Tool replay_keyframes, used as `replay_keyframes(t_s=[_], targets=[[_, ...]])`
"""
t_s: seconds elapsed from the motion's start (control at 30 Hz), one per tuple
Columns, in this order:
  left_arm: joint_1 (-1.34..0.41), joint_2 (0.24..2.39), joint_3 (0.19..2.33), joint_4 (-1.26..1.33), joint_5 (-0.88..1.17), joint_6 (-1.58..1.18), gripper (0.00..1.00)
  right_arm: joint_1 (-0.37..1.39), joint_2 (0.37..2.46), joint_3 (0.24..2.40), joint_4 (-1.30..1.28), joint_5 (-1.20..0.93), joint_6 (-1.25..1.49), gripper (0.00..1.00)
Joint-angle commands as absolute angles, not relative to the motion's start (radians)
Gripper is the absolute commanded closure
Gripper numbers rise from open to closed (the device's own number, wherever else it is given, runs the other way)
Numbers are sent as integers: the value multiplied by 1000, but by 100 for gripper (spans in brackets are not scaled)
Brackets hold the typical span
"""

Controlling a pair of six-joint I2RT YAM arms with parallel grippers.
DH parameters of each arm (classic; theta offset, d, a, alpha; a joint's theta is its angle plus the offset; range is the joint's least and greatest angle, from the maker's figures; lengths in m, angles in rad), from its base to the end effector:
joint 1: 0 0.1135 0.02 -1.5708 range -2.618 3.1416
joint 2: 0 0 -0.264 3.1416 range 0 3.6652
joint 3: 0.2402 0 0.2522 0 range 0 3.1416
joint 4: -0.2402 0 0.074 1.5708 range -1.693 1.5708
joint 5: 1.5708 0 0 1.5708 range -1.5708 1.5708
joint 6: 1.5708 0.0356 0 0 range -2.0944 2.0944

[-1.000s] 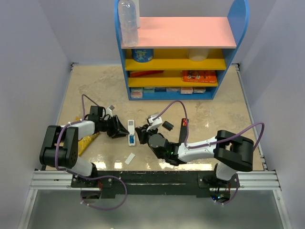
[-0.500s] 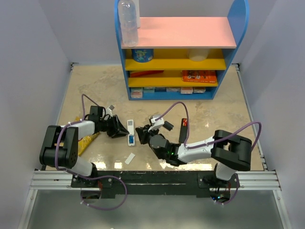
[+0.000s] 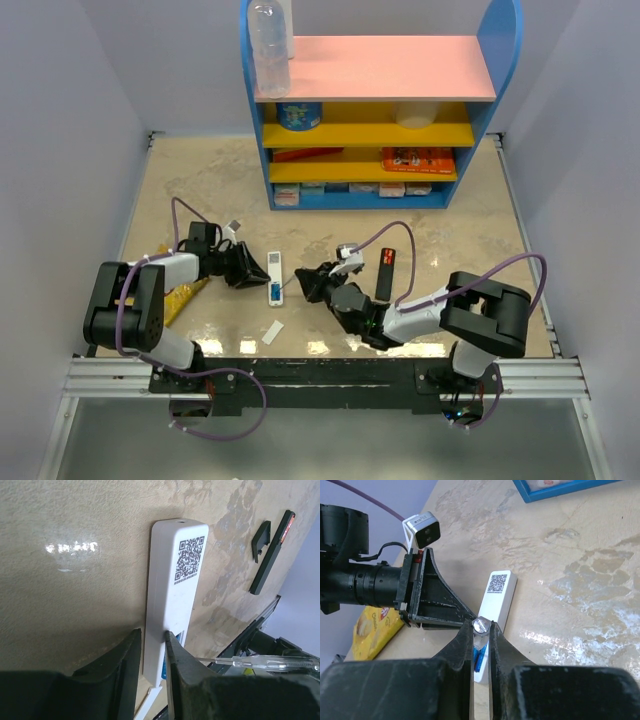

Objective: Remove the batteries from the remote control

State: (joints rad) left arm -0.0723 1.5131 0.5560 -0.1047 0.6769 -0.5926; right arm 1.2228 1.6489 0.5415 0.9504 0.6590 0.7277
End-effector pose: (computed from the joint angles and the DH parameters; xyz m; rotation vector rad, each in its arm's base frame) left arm 0.2422 -0.0399 0.1225 -0.4502 2.6412 -1.1143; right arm 0.1244 0.2790 0.1684 0.0650 1.7742 0.8781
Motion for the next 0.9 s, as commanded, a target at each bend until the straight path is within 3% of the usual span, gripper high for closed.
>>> replay_keyframes(t_s=[0.0, 0.53, 0.87], targets=[[-69, 1531, 551, -89, 660, -601, 71, 1215, 1671, 445, 847, 537, 807, 100], [-69, 1537, 549, -89, 670, -600, 73, 1115, 1718, 348, 1069, 448, 945, 100], [-69, 1526, 548, -84, 683, -601, 74, 1108, 1697, 408, 1023, 445, 924, 100]])
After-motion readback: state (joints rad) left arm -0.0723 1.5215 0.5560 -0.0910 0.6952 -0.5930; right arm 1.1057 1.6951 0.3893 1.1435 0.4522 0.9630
